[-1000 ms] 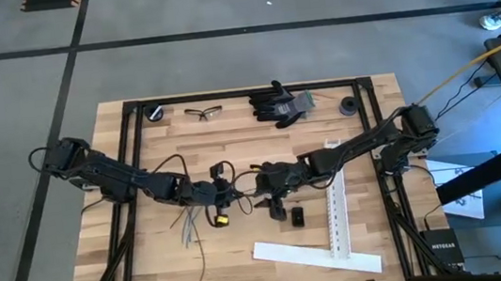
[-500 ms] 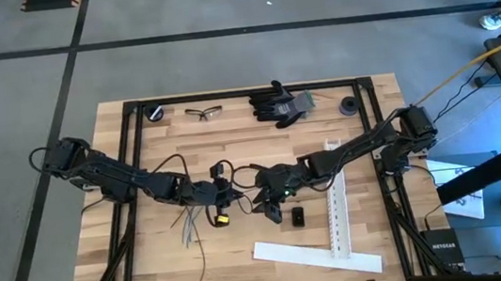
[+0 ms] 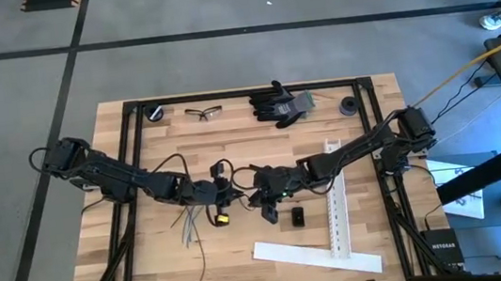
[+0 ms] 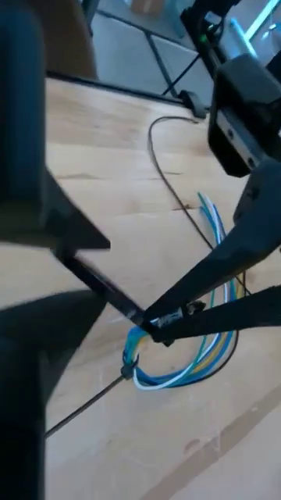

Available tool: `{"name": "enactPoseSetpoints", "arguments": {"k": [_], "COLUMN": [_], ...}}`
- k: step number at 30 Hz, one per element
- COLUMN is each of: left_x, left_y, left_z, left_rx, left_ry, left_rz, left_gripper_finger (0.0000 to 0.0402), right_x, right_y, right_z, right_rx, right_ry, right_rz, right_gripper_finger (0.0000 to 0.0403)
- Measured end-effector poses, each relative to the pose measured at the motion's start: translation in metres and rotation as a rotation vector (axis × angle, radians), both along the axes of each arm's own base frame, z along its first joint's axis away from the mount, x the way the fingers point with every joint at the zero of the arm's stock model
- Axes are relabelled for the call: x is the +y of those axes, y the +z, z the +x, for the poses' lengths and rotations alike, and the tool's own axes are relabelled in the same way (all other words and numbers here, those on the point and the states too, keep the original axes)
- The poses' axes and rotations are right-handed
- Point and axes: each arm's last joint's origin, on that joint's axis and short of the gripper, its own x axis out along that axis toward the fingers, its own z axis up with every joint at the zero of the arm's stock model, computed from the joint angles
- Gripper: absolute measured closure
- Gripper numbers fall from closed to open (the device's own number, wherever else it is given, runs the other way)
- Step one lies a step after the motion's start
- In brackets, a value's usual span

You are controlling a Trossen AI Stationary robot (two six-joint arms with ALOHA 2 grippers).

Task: Ziptie cables
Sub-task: Wrap the cable wires with the black zip tie

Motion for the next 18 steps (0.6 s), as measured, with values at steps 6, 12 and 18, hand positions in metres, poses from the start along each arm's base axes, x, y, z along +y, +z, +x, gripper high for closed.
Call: {"name": "enactPoseSetpoints", "arguments": {"k": [6,12,18], "left_x": [-0.009,-0.021,-0.032], "left_y": [0.003,0.016,0.023], "left_z": [-0.003,-0.010,-0.013], "left_rx": [-0.012,-0.073,-0.124], "left_ry": [-0.039,-0.101,-0.160], "left_rz": [0.011,0.009,0.034], "left_gripper_finger": [0.0397,0.0396,0.0396], "right_x": [-0.002,-0.016,-0.025], "right_y": [-0.003,-0.003,-0.011], "right_z": [0.000,0.003,0.005], "right_rx": [-0.004,-0.006,0.037], "right_ry": [0.009,-0.036,-0.075], "right_rz": [-0.088,-0.126,-0.146], "right_gripper_finger": [0.0393,0.0401,0.0402]}}
